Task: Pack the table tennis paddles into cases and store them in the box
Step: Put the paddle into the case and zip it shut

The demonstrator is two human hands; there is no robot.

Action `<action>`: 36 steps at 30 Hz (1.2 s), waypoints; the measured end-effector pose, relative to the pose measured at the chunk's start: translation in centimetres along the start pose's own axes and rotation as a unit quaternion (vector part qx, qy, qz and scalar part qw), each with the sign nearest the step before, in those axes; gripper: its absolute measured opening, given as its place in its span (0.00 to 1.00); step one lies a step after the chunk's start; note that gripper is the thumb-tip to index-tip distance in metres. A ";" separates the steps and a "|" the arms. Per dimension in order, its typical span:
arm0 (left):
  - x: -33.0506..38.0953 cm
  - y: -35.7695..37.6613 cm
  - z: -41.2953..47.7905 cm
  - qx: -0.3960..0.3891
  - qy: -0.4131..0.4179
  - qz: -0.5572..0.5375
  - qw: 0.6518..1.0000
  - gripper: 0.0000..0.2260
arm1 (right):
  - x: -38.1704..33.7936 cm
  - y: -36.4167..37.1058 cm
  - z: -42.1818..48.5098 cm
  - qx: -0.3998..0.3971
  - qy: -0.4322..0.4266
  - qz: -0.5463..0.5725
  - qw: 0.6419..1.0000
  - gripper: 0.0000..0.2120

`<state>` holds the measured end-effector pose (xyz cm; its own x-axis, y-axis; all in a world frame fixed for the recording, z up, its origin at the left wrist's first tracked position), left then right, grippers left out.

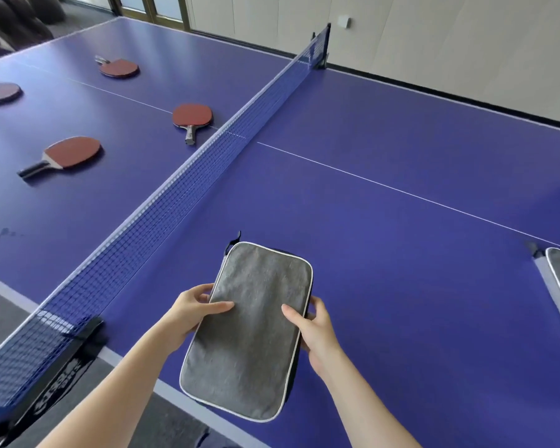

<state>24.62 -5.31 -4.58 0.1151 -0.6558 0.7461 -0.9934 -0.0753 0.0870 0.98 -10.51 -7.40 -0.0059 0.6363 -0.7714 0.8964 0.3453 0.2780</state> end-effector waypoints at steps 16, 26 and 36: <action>0.4 -16.3 7.7 0.046 -0.049 0.103 0.992 0.33 | 3.1 12.1 11.5 0.096 0.045 -0.028 0.994 0.26; 0.6 -17.0 8.7 0.064 -0.039 0.215 0.974 0.28 | 3.8 13.2 12.1 0.153 0.065 -0.145 0.975 0.17; 1.3 -16.2 7.7 0.120 0.003 0.367 0.922 0.34 | 2.8 13.2 10.7 0.155 0.059 -0.265 0.950 0.32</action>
<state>40.88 -10.71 -10.06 -0.5895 -0.5917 0.5499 -0.7753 0.2233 -0.5909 17.58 -11.52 -12.06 -0.5256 0.5101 -0.6808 0.8413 0.4301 -0.3273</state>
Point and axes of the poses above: each hand's wrist, its own z-axis towards the middle knuckle, its own y-axis out of the palm, x = y × z, the point moved 6 cm from there along z, towards the middle knuckle, and after that the axes turned 14 degrees about -x, right-handed, at the moved point
